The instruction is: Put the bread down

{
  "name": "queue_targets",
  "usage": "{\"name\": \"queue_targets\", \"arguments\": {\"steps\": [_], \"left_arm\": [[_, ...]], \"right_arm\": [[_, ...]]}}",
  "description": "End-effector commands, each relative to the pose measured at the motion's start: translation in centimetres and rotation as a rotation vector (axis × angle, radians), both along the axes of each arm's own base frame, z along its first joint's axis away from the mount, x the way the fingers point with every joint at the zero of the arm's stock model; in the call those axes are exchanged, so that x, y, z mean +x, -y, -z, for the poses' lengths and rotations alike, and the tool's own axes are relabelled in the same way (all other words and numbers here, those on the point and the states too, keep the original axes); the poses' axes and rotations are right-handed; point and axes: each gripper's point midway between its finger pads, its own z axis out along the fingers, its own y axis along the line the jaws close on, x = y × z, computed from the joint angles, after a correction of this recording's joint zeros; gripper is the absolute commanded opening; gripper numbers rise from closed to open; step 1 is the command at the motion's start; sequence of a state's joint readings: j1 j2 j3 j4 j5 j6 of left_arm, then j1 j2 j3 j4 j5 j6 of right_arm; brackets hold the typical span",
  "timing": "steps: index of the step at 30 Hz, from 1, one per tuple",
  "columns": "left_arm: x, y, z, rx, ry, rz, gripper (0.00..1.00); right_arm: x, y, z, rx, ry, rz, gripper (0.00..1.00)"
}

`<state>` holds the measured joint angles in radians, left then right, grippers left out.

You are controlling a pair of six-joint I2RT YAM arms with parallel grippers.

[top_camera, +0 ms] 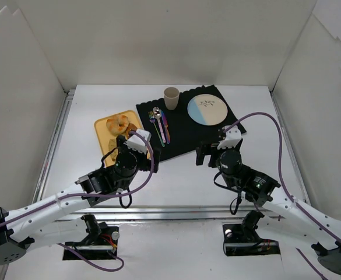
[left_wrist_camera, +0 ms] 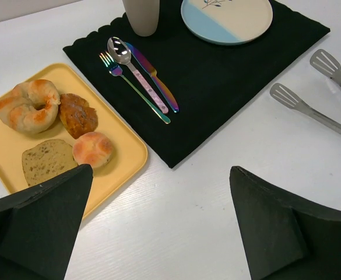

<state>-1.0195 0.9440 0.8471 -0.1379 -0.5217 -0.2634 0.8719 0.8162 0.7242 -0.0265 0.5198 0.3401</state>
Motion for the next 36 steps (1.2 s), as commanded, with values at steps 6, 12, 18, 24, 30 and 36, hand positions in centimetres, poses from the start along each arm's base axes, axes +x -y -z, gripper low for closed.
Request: {"name": "queue_targets", "arguments": {"steps": [6,12,18,24,30,36], "left_arm": [[0.4,0.5,-2.7,-0.069,0.047,-0.006,1.00],[0.4,0.4,-2.5,-0.072,0.041,-0.015,1.00],[0.9,0.4,-1.9,-0.049,0.039,-0.040,1.00],[1.4,1.3,-1.0,0.006,0.003,-0.045,0.99],[1.8,1.3,-0.5,0.022,-0.004,-0.055,0.99],[1.9,1.6,-0.1,0.035,-0.013,-0.053,0.99]], "right_arm": [[1.7,1.6,-3.9,-0.004,0.103,0.138,0.98],[2.1,5.6,-3.7,-0.129,0.071,0.231,0.98],[3.1,9.3,-3.1,-0.203,0.035,0.174,0.98],[4.8,12.1,1.7,-0.225,-0.258,0.088,0.98],[4.7,14.3,8.4,-0.248,-0.481,0.038,0.98],[4.3,13.1,10.9,-0.289,-0.591,-0.142,0.98]]}}
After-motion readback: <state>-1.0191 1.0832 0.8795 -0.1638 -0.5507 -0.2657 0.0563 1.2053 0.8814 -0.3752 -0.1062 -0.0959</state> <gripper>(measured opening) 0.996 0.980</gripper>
